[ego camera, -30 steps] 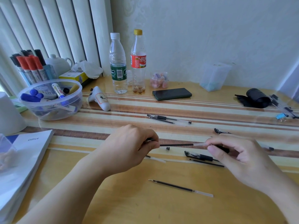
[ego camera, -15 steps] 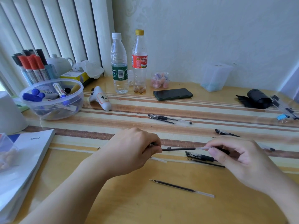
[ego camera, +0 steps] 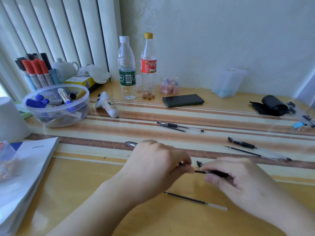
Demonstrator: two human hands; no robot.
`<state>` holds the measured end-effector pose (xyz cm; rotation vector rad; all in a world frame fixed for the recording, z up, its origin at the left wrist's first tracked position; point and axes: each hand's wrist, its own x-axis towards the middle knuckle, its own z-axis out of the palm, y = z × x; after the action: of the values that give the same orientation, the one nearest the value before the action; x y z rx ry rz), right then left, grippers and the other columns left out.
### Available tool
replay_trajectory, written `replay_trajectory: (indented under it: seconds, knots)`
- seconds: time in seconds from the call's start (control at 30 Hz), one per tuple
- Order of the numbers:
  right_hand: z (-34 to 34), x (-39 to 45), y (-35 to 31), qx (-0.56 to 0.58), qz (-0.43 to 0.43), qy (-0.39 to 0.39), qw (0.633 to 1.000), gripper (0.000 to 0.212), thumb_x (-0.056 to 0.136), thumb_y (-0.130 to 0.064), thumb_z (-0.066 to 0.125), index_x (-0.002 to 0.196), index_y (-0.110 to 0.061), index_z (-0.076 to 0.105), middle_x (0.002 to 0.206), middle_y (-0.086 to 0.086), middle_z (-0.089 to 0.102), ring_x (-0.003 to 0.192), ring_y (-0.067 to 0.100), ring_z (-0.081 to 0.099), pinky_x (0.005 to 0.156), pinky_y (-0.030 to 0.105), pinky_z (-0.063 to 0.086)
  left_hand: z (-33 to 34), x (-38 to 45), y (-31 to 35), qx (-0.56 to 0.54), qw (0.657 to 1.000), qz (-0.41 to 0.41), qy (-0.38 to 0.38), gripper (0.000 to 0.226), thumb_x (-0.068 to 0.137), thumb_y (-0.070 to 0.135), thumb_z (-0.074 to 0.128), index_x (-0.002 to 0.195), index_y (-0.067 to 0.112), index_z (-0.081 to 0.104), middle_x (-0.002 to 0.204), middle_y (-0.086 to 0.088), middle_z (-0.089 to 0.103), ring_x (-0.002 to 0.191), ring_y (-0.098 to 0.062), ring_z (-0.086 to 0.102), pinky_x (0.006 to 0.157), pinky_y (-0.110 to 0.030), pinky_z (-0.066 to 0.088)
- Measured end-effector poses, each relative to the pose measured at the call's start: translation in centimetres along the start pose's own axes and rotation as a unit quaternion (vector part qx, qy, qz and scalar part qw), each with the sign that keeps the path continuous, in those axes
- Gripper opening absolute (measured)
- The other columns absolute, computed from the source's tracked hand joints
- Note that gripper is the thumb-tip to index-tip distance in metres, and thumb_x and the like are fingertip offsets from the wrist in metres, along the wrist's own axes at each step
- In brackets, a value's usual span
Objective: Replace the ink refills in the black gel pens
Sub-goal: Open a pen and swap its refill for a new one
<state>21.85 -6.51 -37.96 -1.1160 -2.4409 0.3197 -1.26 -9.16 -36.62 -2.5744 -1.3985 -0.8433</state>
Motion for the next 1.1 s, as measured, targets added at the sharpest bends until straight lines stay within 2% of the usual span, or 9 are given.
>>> replay_trajectory:
  seconds: [0.07, 0.17, 0.27, 0.37, 0.47, 0.57, 0.7, 0.93, 1.1]
  knots:
    - [0.0, 0.1, 0.3, 0.057, 0.025, 0.058, 0.996, 0.035, 0.083, -0.060, 0.052, 0.092, -0.035, 0.074, 0.088, -0.027, 0.070, 0.075, 0.000, 0.065, 0.058, 0.013, 0.048, -0.5, 0.2, -0.4, -0.061, 0.991, -0.049, 0.106, 0.025, 0.084, 0.050, 0.062, 0.080, 0.028, 0.073, 0.047, 0.015, 0.049, 0.043, 0.001, 0.048, 0.046, -0.019, 0.042]
    - [-0.6, 0.3, 0.6, 0.170, 0.047, 0.130, 0.976, 0.027, 0.078, -0.050, 0.060, 0.091, -0.032, 0.075, 0.083, -0.018, 0.074, 0.074, 0.004, 0.069, 0.062, 0.018, 0.052, -0.8, 0.3, -1.1, -0.199, 0.949, -0.141, 0.200, 0.030, 0.076, 0.054, 0.071, 0.077, 0.025, 0.072, 0.043, 0.013, 0.031, 0.040, -0.004, 0.032, 0.045, -0.013, 0.027]
    - [-0.8, 0.3, -0.2, 0.219, 0.014, 0.154, 0.963, 0.024, 0.087, -0.052, 0.056, 0.098, -0.037, 0.072, 0.078, -0.019, 0.070, 0.066, 0.001, 0.066, 0.057, 0.008, 0.048, -0.2, 0.3, -1.0, -0.214, 0.955, -0.151, 0.138, 0.038, 0.074, 0.061, 0.061, 0.073, 0.023, 0.066, 0.043, 0.009, 0.034, 0.041, -0.009, 0.031, 0.043, -0.017, 0.027]
    - [-0.8, 0.2, -0.9, 0.171, -0.002, 0.138, 0.975, 0.026, 0.089, -0.055, 0.051, 0.106, -0.043, 0.066, 0.087, -0.018, 0.070, 0.072, 0.002, 0.067, 0.059, 0.015, 0.051, 0.2, 0.3, -0.8, -0.192, 0.971, -0.118, 0.076, 0.040, 0.081, 0.061, 0.052, 0.073, 0.023, 0.061, 0.044, 0.013, 0.038, 0.044, -0.008, 0.035, 0.045, -0.015, 0.027]
    - [-0.5, 0.0, -0.8, 0.140, -0.003, 0.121, 0.983, 0.025, 0.087, -0.049, 0.053, 0.110, -0.045, 0.062, 0.106, -0.023, 0.068, 0.092, -0.003, 0.066, 0.072, 0.014, 0.051, 0.3, 0.3, -0.8, -0.187, 0.977, -0.092, 0.053, 0.027, 0.085, 0.048, 0.063, 0.078, 0.022, 0.063, 0.052, 0.024, 0.045, 0.048, 0.002, 0.041, 0.049, -0.007, 0.025]
    - [-0.4, 0.0, -0.8, 0.120, -0.017, 0.075, 0.990, 0.026, 0.090, -0.047, 0.051, 0.113, -0.045, 0.064, 0.096, -0.015, 0.068, 0.081, 0.004, 0.065, 0.060, 0.011, 0.046, 0.4, 0.3, -0.6, -0.209, 0.972, -0.093, 0.053, 0.017, 0.079, 0.036, 0.074, 0.078, 0.021, 0.067, 0.057, 0.034, 0.051, 0.048, 0.008, 0.044, 0.050, -0.002, 0.026]
    - [-0.2, 0.0, -0.8, 0.084, -0.022, 0.030, 0.996, 0.032, 0.092, -0.048, 0.049, 0.118, -0.038, 0.065, 0.092, -0.017, 0.066, 0.070, 0.008, 0.062, 0.050, 0.004, 0.034, 0.3, 0.3, -0.4, -0.214, 0.971, -0.091, 0.051, 0.019, 0.073, 0.031, 0.081, 0.074, 0.019, 0.067, 0.051, 0.031, 0.048, 0.049, 0.009, 0.045, 0.050, -0.001, 0.027]
    - [-0.4, 0.0, -0.8, 0.041, -0.029, 0.011, 0.999, 0.034, 0.093, -0.049, 0.045, 0.123, -0.040, 0.060, 0.089, -0.024, 0.059, 0.064, 0.008, 0.058, 0.050, 0.025, 0.046, 0.4, 0.1, -0.4, -0.177, 0.981, -0.082, 0.014, 0.037, 0.074, 0.056, 0.065, 0.078, 0.020, 0.065, 0.049, 0.011, 0.045, 0.047, -0.012, 0.037, 0.045, -0.010, 0.026]
    - [-1.2, -0.1, -1.7, -0.074, -0.034, 0.027, 0.996, 0.032, 0.092, -0.045, 0.046, 0.115, -0.040, 0.067, 0.078, -0.023, 0.060, 0.058, 0.003, 0.055, 0.043, 0.026, 0.046, 0.7, 0.0, -0.2, -0.137, 0.987, -0.081, -0.013, 0.036, 0.076, 0.056, 0.069, 0.078, 0.021, 0.062, 0.052, 0.007, 0.052, 0.046, -0.010, 0.038, 0.046, -0.013, 0.030]
